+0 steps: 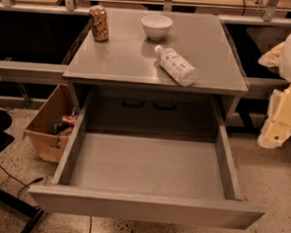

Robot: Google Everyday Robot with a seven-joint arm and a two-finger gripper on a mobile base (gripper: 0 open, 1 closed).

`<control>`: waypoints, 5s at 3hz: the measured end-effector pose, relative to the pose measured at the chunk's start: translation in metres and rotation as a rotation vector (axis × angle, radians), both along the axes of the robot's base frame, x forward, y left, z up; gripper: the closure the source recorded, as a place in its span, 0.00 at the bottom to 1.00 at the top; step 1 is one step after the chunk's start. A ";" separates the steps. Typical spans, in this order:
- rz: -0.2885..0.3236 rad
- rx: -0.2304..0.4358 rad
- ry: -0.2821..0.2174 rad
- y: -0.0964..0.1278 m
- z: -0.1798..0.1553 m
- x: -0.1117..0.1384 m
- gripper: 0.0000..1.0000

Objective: Close top drawer

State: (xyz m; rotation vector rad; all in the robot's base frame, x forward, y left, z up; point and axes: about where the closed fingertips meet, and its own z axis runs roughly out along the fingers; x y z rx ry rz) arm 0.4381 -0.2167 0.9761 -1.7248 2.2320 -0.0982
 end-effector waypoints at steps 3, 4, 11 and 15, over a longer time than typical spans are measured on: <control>-0.040 0.023 -0.050 0.026 -0.041 -0.055 0.42; -0.064 0.010 -0.130 0.050 -0.063 -0.091 0.65; -0.158 0.054 -0.117 0.080 -0.364 -0.097 1.00; -0.097 0.102 -0.267 0.082 -0.347 -0.013 1.00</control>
Offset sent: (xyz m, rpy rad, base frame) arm -0.1720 0.0177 -0.3163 -0.0772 0.2691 -0.1168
